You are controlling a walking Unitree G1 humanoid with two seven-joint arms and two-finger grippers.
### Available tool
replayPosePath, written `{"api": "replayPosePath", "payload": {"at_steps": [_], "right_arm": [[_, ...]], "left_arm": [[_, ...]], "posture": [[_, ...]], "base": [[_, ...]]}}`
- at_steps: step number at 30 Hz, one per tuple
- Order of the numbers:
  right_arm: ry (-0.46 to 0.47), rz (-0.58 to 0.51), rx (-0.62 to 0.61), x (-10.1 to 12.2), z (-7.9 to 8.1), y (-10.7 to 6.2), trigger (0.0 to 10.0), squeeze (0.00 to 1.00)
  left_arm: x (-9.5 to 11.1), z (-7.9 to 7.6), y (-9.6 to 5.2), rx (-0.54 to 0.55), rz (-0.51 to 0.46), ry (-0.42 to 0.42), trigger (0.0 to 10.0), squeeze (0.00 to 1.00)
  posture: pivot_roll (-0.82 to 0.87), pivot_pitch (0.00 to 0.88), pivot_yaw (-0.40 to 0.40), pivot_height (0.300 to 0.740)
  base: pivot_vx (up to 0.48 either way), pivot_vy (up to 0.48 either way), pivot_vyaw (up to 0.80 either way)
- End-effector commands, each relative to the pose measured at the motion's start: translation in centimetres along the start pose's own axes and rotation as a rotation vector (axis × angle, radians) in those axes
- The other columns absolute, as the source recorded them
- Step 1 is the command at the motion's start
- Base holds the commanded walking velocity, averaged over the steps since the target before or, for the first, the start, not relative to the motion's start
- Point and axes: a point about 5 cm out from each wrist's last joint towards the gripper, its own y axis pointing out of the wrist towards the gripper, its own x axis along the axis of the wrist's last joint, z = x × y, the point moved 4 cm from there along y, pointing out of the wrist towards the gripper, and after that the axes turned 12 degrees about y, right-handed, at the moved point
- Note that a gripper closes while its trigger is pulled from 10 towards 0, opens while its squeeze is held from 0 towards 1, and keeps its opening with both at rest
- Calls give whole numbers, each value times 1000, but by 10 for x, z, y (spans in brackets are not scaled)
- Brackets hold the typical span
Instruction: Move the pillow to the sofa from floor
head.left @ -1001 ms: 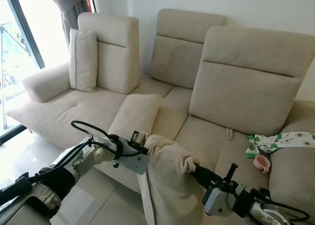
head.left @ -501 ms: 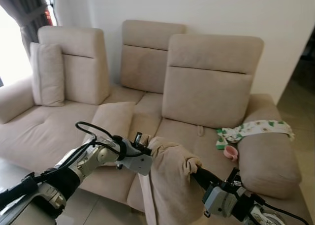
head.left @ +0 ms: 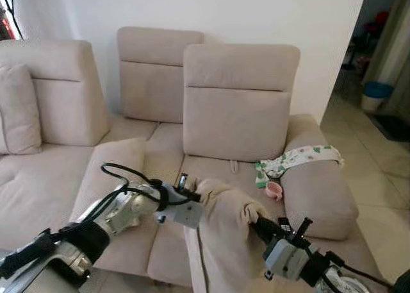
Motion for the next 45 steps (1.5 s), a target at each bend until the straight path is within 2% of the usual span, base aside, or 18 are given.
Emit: {"api": "replayPosePath", "payload": {"at_steps": [1,6,7,8,14,45], "right_arm": [[13,-56,6,11,3,5,10000,0],[33,-62,0,11,3,7,10000,0],[33,-62,0,11,3,7,10000,0],[41,-61,-3,11,3,6,10000,0],[61,-57,-11,10,4,4,10000,0],[52,-58,-9,11,3,4,10000,0]], "left_arm": [[13,13,2,98,-59,-39,10000,0],[16,12,7,159,-71,-158,10000,0],[16,12,7,159,-71,-158,10000,0],[19,10,8,171,-88,-213,10000,0],[25,1,9,153,-126,-265,10000,0],[38,0,10,131,-190,-240,10000,0]], "posture": [[98,10,52,740],[98,9,53,740],[98,9,53,740],[99,9,53,740],[99,13,53,740],[89,16,51,740]], "base": [[0,0,0],[0,0,0],[0,0,0],[0,0,0],[0,0,0],[0,0,0]]}}
